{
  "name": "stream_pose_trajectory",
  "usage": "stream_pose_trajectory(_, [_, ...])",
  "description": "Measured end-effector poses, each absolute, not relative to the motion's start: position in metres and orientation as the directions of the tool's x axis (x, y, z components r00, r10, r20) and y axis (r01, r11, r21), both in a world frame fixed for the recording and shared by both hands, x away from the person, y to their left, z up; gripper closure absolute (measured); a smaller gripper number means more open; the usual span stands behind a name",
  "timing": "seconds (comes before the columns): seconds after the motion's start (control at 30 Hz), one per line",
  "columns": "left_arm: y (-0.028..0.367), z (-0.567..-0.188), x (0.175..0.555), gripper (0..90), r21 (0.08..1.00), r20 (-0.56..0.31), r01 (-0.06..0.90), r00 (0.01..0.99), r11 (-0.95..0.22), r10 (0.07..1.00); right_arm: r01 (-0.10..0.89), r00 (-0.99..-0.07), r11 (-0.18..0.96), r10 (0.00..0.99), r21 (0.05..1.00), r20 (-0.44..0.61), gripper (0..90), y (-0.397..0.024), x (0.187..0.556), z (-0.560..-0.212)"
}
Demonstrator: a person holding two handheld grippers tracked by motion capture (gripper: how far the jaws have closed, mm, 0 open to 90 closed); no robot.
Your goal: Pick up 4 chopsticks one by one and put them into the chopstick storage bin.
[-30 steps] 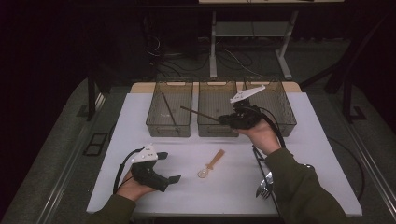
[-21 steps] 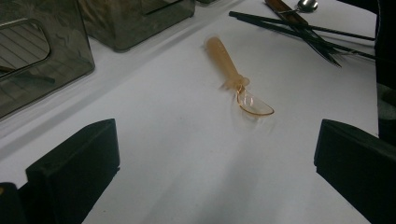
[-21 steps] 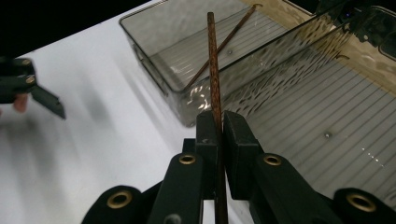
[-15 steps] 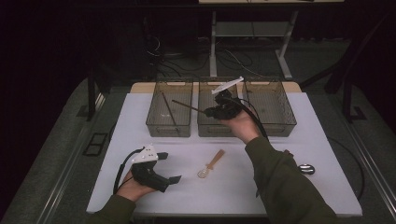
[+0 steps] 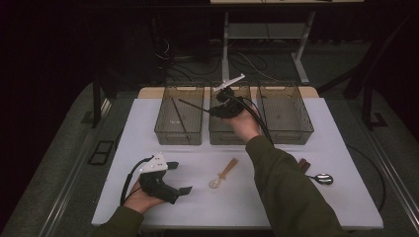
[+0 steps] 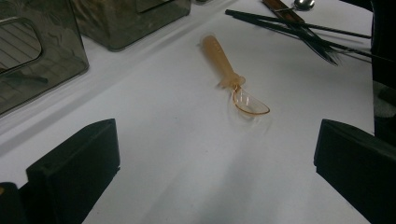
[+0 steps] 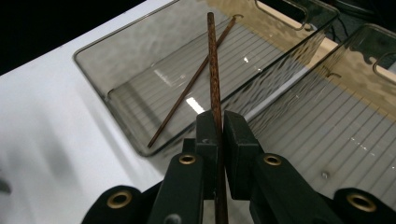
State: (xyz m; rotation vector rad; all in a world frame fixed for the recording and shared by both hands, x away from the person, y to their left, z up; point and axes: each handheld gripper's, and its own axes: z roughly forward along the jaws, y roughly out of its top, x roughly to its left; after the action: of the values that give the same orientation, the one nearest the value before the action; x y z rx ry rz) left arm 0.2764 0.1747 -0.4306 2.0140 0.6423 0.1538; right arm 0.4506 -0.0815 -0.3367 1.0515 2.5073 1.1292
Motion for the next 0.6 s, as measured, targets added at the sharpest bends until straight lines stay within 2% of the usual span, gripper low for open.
stream_pose_trajectory(0.6, [0.176, -0.43, 0.276, 0.0, 0.849, -0.165, 0.378, 0.853, -0.368, 0.495, 0.551, -0.691, 0.475, 0.721, 0.686, 0.056, 85.2, -0.033, 0.486, -0.347])
